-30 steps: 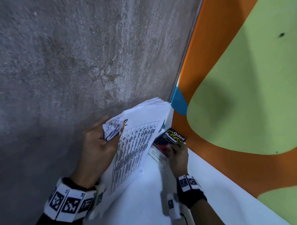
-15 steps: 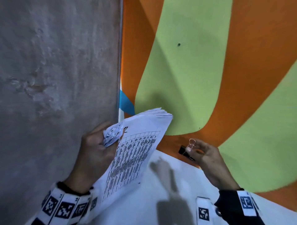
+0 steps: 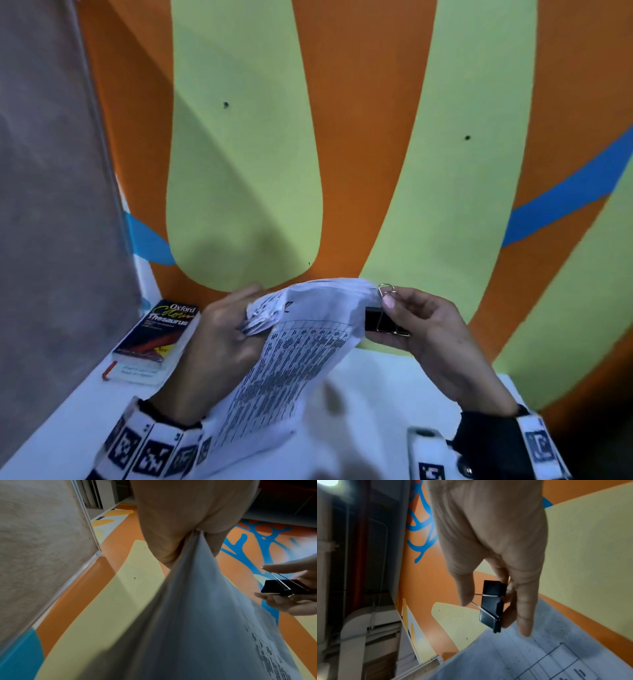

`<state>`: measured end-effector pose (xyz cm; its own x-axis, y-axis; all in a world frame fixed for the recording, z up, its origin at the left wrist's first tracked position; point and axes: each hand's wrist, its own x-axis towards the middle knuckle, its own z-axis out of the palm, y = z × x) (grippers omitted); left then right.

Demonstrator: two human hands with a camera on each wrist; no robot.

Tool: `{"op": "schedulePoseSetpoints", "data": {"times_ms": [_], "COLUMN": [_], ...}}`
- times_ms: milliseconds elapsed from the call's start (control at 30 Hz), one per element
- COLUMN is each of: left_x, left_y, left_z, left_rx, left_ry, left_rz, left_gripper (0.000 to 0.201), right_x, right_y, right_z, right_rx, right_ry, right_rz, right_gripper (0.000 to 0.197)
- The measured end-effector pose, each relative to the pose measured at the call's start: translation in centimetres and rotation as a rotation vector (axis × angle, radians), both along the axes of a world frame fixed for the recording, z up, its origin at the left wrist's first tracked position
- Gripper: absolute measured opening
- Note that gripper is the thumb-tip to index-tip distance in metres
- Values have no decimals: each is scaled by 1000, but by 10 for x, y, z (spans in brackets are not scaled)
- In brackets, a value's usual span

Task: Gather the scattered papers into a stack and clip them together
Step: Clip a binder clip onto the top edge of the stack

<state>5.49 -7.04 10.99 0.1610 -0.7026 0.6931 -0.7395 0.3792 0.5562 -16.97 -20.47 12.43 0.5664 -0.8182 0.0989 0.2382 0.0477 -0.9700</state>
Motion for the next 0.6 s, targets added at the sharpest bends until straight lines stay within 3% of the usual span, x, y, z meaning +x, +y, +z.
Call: {"op": "schedulePoseSetpoints", "data": {"times_ms": [167,433,600], "left_x": [-16,-26,-26], "left_y": [-13,-17,-14], "left_z": [1,5,7], "left_rx": [12,32,57], "left_ry": [-45,-83,-101], "left_rz": [-61,-84,-112], "left_gripper": [38,37,39], "right_x": [-23,-26,-19], "right_y": [0,4,8], "right_z": [10,23,26], "right_rx": [-42,-79,-212], "right_ry": [13,55,86], "right_rz": [-143,-78,-89], "right_gripper": [73,54,44]}}
